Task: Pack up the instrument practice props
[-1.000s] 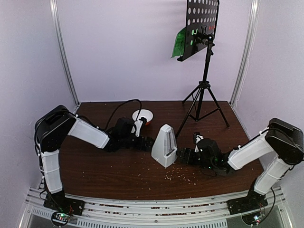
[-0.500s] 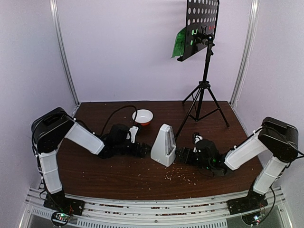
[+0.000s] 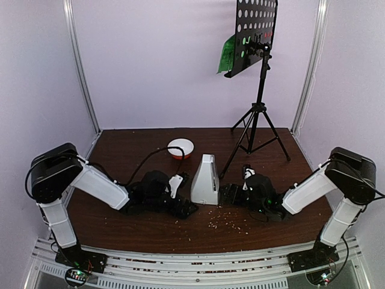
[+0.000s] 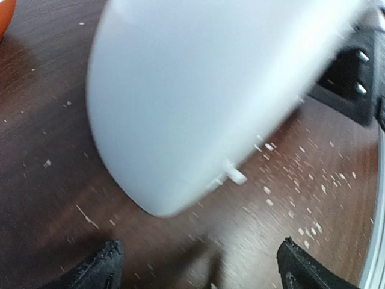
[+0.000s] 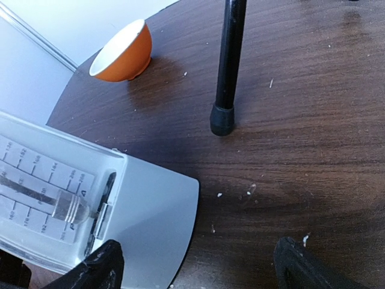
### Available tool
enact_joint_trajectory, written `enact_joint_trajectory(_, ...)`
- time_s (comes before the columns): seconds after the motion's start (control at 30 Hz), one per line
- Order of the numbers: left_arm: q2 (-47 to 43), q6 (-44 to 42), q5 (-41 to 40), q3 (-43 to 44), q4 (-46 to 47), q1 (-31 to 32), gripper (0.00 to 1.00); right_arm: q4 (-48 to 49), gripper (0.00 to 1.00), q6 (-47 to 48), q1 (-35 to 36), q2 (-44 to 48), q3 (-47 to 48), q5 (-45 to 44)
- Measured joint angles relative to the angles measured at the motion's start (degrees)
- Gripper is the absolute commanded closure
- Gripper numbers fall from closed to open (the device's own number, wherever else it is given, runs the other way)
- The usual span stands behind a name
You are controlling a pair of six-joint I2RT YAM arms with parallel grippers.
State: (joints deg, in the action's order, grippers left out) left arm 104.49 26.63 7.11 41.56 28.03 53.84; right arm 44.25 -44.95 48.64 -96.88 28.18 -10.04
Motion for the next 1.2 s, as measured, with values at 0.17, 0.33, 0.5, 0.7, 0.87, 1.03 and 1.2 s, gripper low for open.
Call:
enact_joint_trajectory(0.17, -8.3, -3.3, -2.2, -4.2, -2.4, 1.0, 0.04, 0.5, 0.05, 0.3, 0.1, 0.5, -0.2, -0.1)
enact_joint_trajectory(0.33, -16.9, -10.7, -2.0, -3.7, -3.4, -0.3, 0.02, 0.0, 0.03, 1.5, 0.1, 5.8, -2.1, -2.0)
enact_joint_trajectory(0.5, -18.3, -18.7, 7.9, 2.2, -4.3, -5.2, 0.02, -0.2, 0.01, 2.8, -0.5, 13.7, -5.3, -4.1)
enact_joint_trajectory(0.7, -13.3, -27.6, 23.1, 14.9, -6.1, -11.1, 0.03, -1.1, 0.00, 3.9, -1.8, 21.7, -7.2, -3.5)
enact_joint_trajectory(0.87, -4.5, -33.6, 33.3, 24.6, -9.2, -11.4, 0.03, -2.8, 0.00, 4.8, -2.2, 26.8, -7.6, -1.2)
enact_joint_trajectory(1.03, 2.8, -36.4, 40.1, 30.5, -13.7, -11.5, 0.07, -4.4, 0.00, 6.0, -2.4, 31.3, -7.7, 1.1)
enact_joint_trajectory(1.2, 5.5, -37.3, 42.9, 32.0, -15.8, -11.6, 0.20, -5.6, 0.00, 6.2, -2.6, 34.5, -8.3, 1.4)
